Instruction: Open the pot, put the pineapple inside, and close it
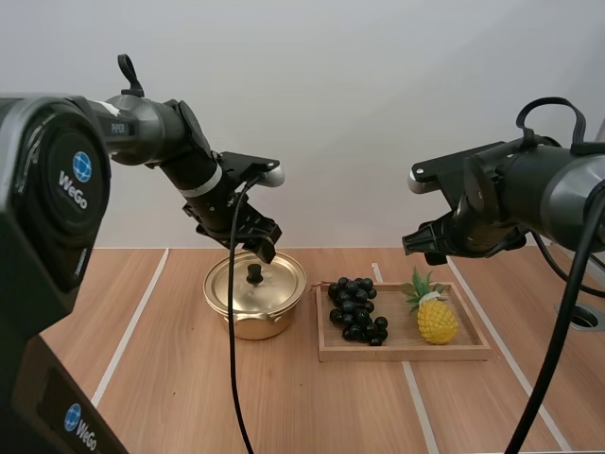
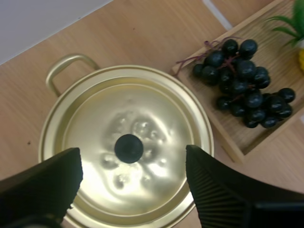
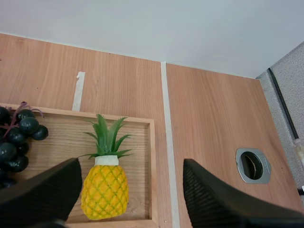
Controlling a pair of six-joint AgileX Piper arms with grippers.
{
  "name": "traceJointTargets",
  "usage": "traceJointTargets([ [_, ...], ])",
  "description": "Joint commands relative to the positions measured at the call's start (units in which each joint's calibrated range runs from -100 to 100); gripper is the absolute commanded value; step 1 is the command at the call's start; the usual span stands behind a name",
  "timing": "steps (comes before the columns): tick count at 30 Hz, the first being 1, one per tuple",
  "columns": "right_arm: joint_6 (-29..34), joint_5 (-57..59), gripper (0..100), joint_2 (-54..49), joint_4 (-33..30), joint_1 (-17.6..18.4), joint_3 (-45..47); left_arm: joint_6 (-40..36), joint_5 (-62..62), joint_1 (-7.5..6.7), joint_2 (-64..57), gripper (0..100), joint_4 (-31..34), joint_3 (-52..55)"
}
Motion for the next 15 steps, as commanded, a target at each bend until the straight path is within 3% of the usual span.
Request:
traceJointTargets([
  [1, -0.15, -0.99, 100, -0.69, 0.04, -0.22, -0.59, 3.74, -0.68, -0.25, -0.16, 100, -5.99, -0.16],
  [15, -0.15, -0.99, 100, -0.69, -0.07, -0.22, -0.59, 3.64, 0.75, -0.25, -0.16, 100, -4.98, -0.16],
])
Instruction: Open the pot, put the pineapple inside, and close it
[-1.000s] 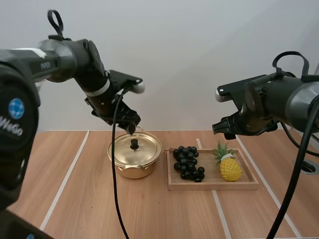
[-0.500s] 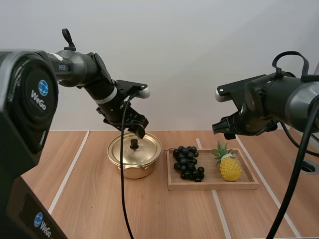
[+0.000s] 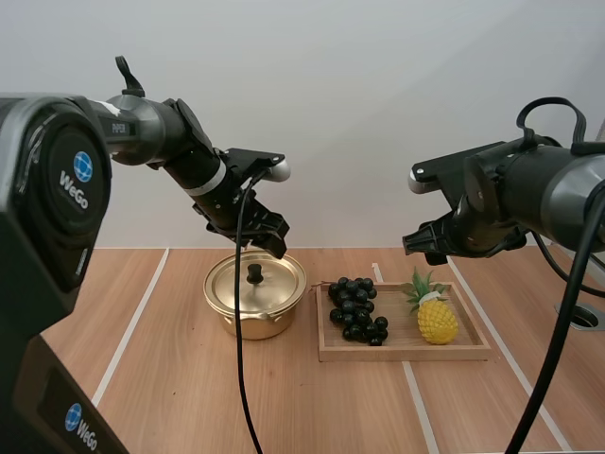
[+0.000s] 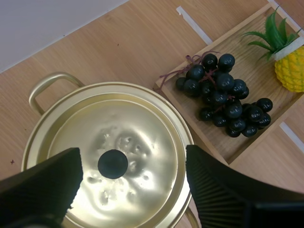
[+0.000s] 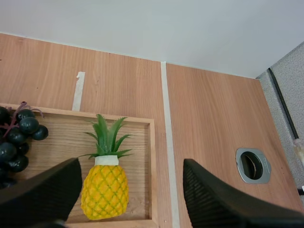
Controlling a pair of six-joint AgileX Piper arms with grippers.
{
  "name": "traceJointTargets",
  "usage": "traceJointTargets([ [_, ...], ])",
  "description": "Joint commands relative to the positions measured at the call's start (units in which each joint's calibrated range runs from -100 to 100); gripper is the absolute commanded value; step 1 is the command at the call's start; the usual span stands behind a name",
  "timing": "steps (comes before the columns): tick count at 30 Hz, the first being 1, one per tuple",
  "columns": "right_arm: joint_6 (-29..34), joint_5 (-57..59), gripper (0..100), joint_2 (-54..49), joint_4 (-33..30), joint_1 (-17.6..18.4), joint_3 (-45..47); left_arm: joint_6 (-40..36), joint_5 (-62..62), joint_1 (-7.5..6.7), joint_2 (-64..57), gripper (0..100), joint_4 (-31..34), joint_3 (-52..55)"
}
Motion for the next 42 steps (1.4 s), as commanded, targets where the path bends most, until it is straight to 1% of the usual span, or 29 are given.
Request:
traceJointTargets([
  [1, -0.15, -0.99, 100, -0.69, -0.07, -0.22, -0.59, 0.04, -0.70, -0.25, -0.16, 100, 0.39, -0.16],
  [5, -0.15, -0.99, 100, -0.69, -0.07, -0.22, -0.59, -0.46, -6.21, -0.25, 0.41, 100, 0.81, -0.16],
  [13, -0.15, -0.99, 100, -0.69, -0.07, -0.22, -0.59, 1.48, -7.23, -0.25, 5.56, 100, 4.87, -0.16],
  [18, -0.15, -0.99, 100, -0.69, -0.07, -0.22, -0.59, 1.48, -9.67, -0.25, 7.45, 100, 5.09, -0.16],
  [30, -0.15, -0.99, 100, -0.69, -0.07, -0.22, -0.59, 1.48, -9.83, -0.25, 10.75, 100, 5.90, -0.16],
  [38, -0.15, -1.18, 100, -0.69, -0.07, -0.22, -0.59, 3.80, -9.91, -0.25, 10.75, 100, 5.68, -0.16],
  [39, -0.15, -1.18, 100, -0.69, -0.07, -0.22, -0.59, 3.80, -9.76, -0.25, 10.75, 62, 5.12, -0.16],
  [41, -0.15, -1.18, 100, -0.69, -0.07, -0.22, -0.59, 3.53, -9.76, -0.25, 10.75, 1, 4.61, -0.16],
  [42, -0.15, -1.18, 100, -0.69, -0.07, -0.22, -0.59, 3.42, -9.76, -0.25, 10.75, 1, 4.61, -0.16],
])
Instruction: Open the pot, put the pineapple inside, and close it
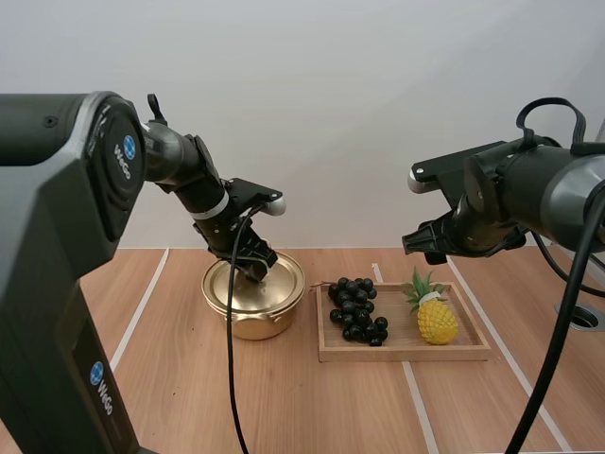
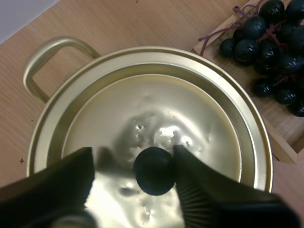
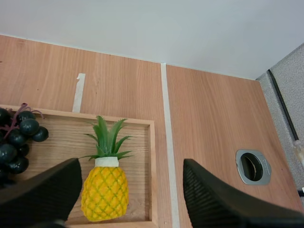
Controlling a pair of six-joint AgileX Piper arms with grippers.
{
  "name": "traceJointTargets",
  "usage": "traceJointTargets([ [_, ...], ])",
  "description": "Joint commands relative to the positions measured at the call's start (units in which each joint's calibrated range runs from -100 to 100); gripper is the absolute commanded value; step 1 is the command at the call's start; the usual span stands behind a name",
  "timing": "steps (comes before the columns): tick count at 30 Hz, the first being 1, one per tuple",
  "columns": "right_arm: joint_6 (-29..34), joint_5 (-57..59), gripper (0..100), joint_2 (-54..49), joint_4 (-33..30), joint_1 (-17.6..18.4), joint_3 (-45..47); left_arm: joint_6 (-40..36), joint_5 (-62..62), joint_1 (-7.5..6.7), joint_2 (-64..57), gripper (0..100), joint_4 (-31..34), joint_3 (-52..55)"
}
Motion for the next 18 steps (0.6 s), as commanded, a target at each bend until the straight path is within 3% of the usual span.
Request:
traceJointTargets([
  [1, -0.15, -0.75, 100, -0.69, -0.07, -0.22, -0.59, -0.05, -0.62, -0.23, 0.02, 1, -0.57, -0.16],
  [10, -0.15, -1.18, 100, -0.69, -0.07, -0.22, -0.59, -0.05, 0.83, -0.23, -0.10, 0, -0.57, -0.16],
  [18, -0.15, -2.24, 100, -0.69, -0.07, -0.22, -0.59, -0.05, 9.86, -0.23, -5.46, 0, -0.36, -5.11],
])
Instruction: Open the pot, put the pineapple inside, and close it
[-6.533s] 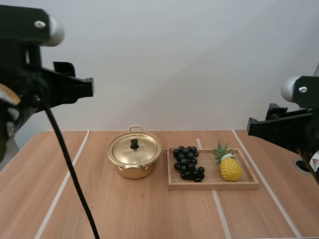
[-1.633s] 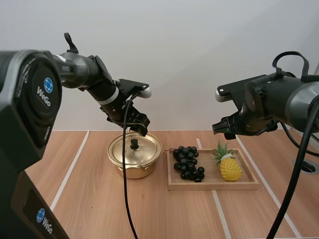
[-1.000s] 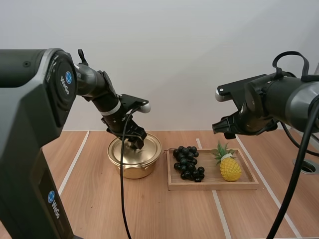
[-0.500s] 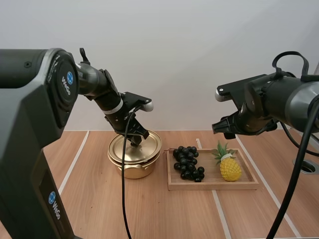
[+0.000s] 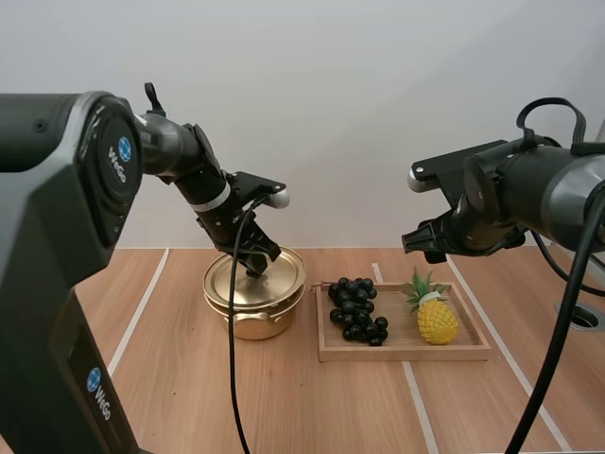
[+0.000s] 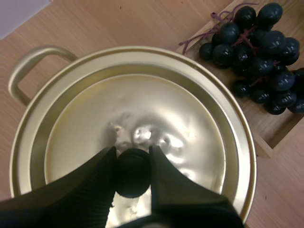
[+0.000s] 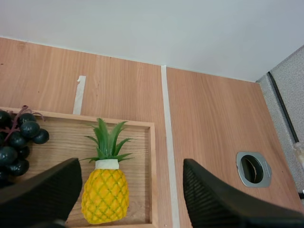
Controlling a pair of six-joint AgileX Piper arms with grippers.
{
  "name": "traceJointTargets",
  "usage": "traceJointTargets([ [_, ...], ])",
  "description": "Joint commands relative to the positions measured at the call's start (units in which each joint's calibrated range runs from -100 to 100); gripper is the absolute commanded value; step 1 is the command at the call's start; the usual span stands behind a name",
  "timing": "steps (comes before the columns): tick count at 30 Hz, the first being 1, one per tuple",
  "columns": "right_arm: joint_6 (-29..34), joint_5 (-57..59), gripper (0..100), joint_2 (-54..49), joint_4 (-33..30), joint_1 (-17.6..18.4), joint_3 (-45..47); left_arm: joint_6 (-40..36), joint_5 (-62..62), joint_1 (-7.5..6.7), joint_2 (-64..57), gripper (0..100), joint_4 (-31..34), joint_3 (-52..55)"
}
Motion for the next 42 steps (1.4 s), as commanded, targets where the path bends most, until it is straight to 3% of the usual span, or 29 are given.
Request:
traceJointTargets([
  [1, -0.15, -1.12, 100, -0.69, -0.07, -0.22, -0.59, -0.21, 4.35, 0.10, -3.66, 0, -0.17, -3.80],
  [8, -0.15, -1.12, 100, -0.69, -0.07, -0.22, -0.59, -1.15, 9.64, 0.10, -12.33, 0, 0.10, -16.42],
  [13, -0.15, -1.12, 100, -0.69, -0.07, -0.22, -0.59, -1.34, 6.56, 0.10, -18.43, 0, 0.10, -27.14],
  [19, -0.15, -1.12, 100, -0.69, -0.07, -0.22, -0.59, -2.32, -10.26, 0.17, -24.78, 0, -0.95, -39.11],
  [26, -0.15, -1.09, 100, -0.69, -0.07, -0.22, -0.59, -7.85, -41.31, 0.17, -29.94, 0, -1.81, -48.97],
  [33, -0.15, -1.32, 100, -0.69, -0.07, -0.22, -0.59, -8.11, -64.46, 0.17, -32.99, 0, -9.52, -56.99],
  [42, -0.15, -2.04, 100, -0.69, -0.07, -0.22, -0.59, -8.11, -72.28, 0.17, -33.69, 0, -14.12, -65.46],
])
